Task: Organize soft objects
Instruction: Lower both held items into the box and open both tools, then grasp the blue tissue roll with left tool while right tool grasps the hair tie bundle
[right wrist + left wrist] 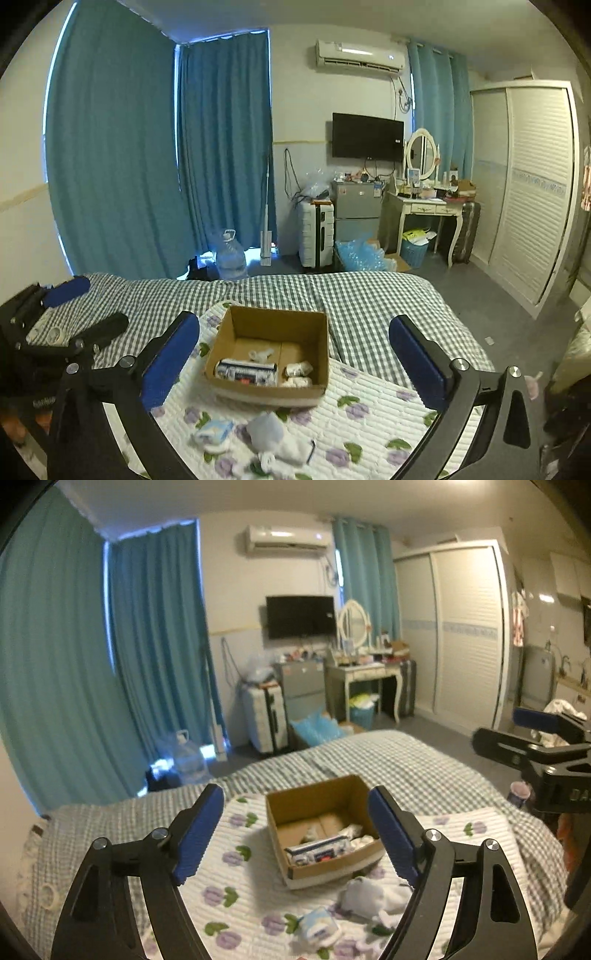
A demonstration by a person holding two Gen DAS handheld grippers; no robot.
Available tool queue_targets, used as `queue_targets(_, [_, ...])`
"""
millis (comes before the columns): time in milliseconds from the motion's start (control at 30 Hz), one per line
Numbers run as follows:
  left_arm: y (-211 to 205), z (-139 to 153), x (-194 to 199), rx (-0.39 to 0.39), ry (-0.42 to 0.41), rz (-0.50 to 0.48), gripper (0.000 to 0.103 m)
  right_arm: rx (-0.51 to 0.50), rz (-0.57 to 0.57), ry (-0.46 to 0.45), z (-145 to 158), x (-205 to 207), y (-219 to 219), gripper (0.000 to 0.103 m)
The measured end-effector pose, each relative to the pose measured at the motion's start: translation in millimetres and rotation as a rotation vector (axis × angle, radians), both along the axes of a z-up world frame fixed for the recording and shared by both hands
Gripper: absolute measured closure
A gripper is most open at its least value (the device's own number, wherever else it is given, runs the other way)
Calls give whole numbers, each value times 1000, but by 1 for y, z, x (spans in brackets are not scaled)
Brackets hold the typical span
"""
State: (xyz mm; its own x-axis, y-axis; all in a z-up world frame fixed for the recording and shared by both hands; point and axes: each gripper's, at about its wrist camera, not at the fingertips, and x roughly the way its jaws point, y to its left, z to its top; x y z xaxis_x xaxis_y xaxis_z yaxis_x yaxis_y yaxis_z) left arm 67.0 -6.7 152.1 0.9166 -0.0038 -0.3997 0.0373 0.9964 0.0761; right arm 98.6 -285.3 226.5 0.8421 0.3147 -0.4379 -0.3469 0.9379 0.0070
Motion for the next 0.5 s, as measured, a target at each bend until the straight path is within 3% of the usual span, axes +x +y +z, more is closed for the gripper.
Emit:
queue_targets(133, [4, -4, -20, -15, 8, 19, 21, -46, 15, -1, 1, -37, -7, 0])
queue_targets(233, [4, -22, -31, -31, 32, 20, 21, -78, 17, 16, -17, -54, -12, 0])
queue_targets(333, [4, -47, -31, -40, 77, 31, 21, -112, 24, 79, -57, -58, -11, 0])
queue_targets(500, [12, -115, -16, -105, 201, 42, 21, -131, 14, 202, -137, -41, -9, 0])
